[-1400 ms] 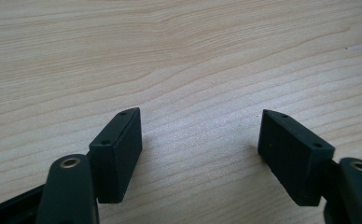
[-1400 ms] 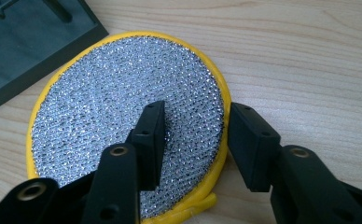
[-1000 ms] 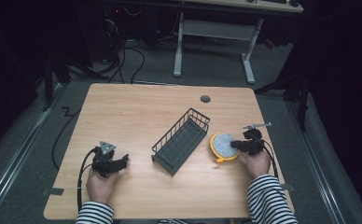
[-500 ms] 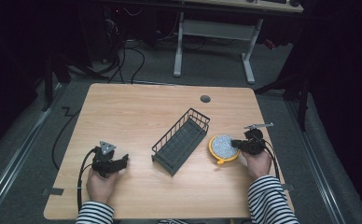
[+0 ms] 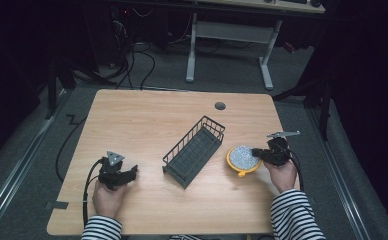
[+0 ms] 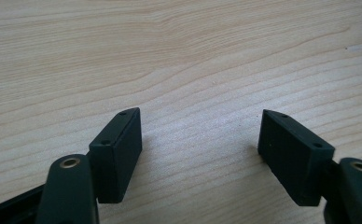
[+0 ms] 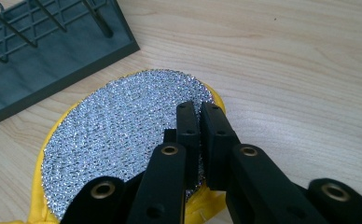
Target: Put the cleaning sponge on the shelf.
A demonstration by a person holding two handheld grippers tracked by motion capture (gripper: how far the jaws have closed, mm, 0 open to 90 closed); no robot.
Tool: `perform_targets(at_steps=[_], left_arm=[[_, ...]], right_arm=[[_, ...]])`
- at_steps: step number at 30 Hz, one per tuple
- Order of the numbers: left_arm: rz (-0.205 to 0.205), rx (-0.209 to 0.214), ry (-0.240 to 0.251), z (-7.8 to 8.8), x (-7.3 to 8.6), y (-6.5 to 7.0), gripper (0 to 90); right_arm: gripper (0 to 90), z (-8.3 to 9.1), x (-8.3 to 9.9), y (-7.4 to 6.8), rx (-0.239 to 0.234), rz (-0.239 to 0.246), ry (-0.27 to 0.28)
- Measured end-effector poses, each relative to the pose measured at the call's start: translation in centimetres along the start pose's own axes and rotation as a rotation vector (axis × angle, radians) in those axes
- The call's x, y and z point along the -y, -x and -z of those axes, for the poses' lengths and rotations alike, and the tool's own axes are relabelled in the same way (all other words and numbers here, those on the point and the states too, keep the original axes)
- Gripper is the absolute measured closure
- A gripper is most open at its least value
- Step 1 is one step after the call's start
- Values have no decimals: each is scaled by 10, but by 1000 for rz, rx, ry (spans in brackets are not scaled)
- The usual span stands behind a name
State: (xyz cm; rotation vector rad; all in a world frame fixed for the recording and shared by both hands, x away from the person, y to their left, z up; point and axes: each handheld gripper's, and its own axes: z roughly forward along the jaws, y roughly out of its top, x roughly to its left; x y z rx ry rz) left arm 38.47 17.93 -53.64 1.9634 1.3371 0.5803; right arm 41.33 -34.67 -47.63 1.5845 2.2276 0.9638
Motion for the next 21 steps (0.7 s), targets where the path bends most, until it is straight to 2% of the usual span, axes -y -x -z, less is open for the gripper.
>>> perform_targets(at_steps=[8, 17, 21], left_arm=[[0, 0, 0, 0, 0, 0, 311], [-1, 0, 0, 0, 0, 0, 311], [-1, 0, 0, 0, 0, 0, 311]], right_arm=[[881, 14, -7, -5, -1, 39, 23], [881, 22, -8, -2, -19, 29, 40], [882, 27, -11, -3, -20, 41, 45]])
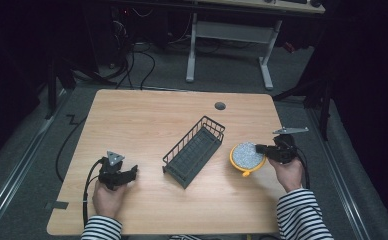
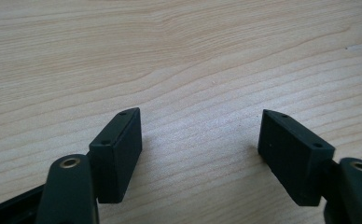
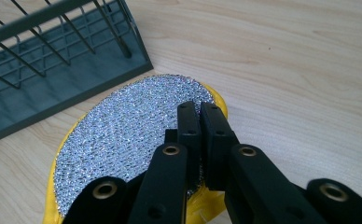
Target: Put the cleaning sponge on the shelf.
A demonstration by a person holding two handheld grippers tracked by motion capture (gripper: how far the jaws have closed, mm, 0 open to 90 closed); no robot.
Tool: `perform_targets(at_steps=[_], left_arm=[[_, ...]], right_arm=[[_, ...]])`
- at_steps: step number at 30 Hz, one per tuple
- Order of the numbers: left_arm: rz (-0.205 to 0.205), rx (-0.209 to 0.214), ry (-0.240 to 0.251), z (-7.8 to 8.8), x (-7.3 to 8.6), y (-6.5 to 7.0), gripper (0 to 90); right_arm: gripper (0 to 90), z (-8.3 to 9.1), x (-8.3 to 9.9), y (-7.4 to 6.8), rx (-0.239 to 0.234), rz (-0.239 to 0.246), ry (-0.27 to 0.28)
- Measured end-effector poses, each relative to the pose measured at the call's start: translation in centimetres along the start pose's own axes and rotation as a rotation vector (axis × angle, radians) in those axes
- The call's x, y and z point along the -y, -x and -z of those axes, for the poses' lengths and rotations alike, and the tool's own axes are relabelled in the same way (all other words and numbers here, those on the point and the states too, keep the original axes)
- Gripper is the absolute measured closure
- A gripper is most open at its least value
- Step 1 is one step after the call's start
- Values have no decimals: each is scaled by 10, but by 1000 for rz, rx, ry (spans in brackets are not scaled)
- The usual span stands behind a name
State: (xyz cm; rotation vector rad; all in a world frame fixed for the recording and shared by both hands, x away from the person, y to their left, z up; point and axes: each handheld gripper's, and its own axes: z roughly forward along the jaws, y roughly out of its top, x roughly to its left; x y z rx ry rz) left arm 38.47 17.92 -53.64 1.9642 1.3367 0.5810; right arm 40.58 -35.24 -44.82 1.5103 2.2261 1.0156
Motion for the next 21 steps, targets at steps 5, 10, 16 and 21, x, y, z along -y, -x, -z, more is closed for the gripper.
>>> perform_targets(at_steps=[5, 10, 16, 21], left_arm=[[0, 0, 0, 0, 0, 0, 311], [0, 0, 0, 0, 0, 0, 311], [0, 0, 0, 0, 0, 0, 311], [0, 0, 0, 0, 0, 0, 311]], right_arm=[[882, 10, -10, -4, -5, 20, 16], [882, 20, -21, -10, -9, 46, 40], [883, 29, -33, -14, -23, 59, 70], [883, 37, -46, -18, -23, 77, 85]])
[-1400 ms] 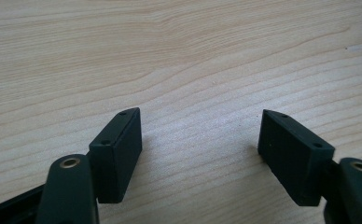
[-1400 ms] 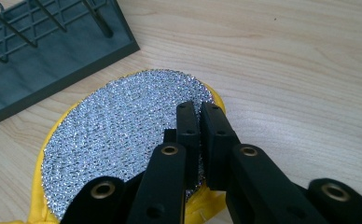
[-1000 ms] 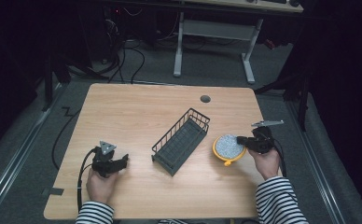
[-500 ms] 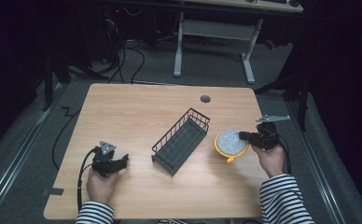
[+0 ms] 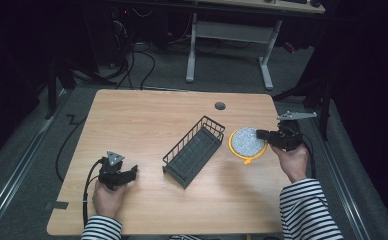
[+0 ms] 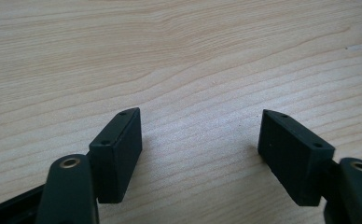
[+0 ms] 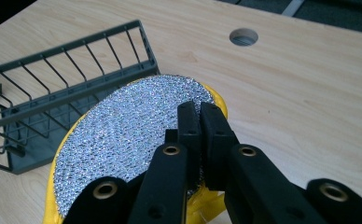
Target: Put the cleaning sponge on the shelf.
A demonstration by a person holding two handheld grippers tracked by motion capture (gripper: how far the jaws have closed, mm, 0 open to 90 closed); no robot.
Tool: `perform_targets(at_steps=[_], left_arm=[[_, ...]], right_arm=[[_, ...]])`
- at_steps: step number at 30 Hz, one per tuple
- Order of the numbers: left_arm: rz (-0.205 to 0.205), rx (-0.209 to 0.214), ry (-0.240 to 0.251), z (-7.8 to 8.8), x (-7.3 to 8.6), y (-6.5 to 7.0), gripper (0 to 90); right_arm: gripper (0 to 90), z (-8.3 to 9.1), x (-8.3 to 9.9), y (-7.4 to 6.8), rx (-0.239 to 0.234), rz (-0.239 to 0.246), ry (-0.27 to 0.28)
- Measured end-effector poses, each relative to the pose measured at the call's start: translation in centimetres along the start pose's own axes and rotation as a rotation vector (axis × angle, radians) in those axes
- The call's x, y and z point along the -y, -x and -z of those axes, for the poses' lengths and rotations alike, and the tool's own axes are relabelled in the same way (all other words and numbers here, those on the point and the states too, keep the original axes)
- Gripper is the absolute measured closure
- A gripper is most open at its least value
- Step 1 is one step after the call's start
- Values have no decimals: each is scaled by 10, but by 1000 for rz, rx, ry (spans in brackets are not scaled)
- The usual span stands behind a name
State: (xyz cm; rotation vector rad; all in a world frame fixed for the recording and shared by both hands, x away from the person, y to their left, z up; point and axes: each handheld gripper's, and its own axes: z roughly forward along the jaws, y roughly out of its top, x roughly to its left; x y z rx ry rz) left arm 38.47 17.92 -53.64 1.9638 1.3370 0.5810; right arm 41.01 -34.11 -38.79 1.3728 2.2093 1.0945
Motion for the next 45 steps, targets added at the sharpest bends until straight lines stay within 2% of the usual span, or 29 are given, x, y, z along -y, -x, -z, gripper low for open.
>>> perform_targets(at_steps=[8, 13, 20, 27, 31, 38, 45], left_arm=[[-1, 0, 0, 0, 0, 0, 311], [0, 0, 0, 0, 0, 0, 311], [1, -1, 0, 0, 0, 0, 311], [0, -2, -1, 0, 0, 0, 311], [0, -2, 0, 0, 0, 0, 311], [1, -2, -1, 0, 0, 0, 311], [2, -3, -1, 0, 0, 0, 311]], right_arm=[[883, 2, -26, -12, -17, 41, 28], [883, -7, -44, -20, -34, 53, 31], [883, -23, -65, -40, -58, 88, 31], [883, -44, -75, -49, -80, 78, 15], [883, -54, -79, -55, -87, 90, -2], [882, -64, -88, -68, -90, 114, 2], [881, -82, -99, -82, -102, 134, -7]])
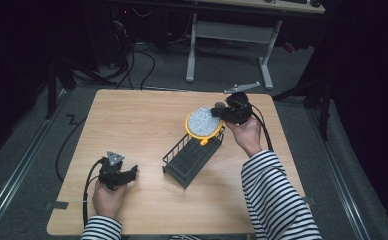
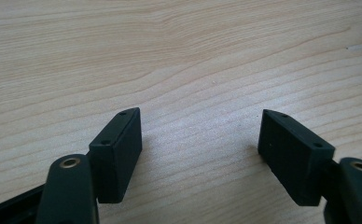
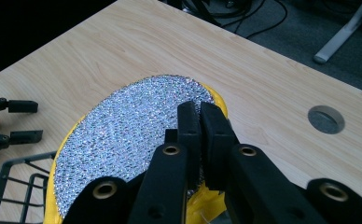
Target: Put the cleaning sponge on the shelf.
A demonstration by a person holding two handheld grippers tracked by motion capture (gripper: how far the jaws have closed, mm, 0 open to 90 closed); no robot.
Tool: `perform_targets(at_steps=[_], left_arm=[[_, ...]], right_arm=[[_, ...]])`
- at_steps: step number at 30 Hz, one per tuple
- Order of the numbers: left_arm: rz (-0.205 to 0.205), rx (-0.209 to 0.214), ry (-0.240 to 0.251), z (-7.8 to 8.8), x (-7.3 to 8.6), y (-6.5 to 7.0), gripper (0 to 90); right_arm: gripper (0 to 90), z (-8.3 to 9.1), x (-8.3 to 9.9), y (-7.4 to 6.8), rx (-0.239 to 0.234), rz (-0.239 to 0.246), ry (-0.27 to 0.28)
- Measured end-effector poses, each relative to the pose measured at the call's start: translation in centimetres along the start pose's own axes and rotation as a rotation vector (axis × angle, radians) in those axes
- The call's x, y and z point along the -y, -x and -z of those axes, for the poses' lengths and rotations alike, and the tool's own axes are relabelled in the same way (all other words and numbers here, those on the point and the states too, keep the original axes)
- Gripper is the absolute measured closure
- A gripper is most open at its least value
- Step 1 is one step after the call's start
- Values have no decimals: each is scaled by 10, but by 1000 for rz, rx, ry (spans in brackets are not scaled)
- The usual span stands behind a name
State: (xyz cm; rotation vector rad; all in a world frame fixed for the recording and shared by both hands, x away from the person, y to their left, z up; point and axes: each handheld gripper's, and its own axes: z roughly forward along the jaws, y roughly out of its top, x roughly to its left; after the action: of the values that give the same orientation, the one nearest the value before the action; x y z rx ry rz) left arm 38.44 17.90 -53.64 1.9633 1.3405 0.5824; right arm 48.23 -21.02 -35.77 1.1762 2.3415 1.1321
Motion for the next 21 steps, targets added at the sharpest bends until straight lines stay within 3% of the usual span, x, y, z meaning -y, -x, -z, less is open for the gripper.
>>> perform_targets(at_steps=[12, 16, 21], left_arm=[[-1, -1, 0, 0, 0, 0, 310], [-1, -1, 0, 0, 0, 0, 310], [-2, -1, 0, 0, 0, 0, 310]], right_arm=[[880, -28, -1, -7, -12, -14, -26], [879, -34, 0, -12, -10, -1, -35], [876, -42, 3, -16, 25, 36, -70]])
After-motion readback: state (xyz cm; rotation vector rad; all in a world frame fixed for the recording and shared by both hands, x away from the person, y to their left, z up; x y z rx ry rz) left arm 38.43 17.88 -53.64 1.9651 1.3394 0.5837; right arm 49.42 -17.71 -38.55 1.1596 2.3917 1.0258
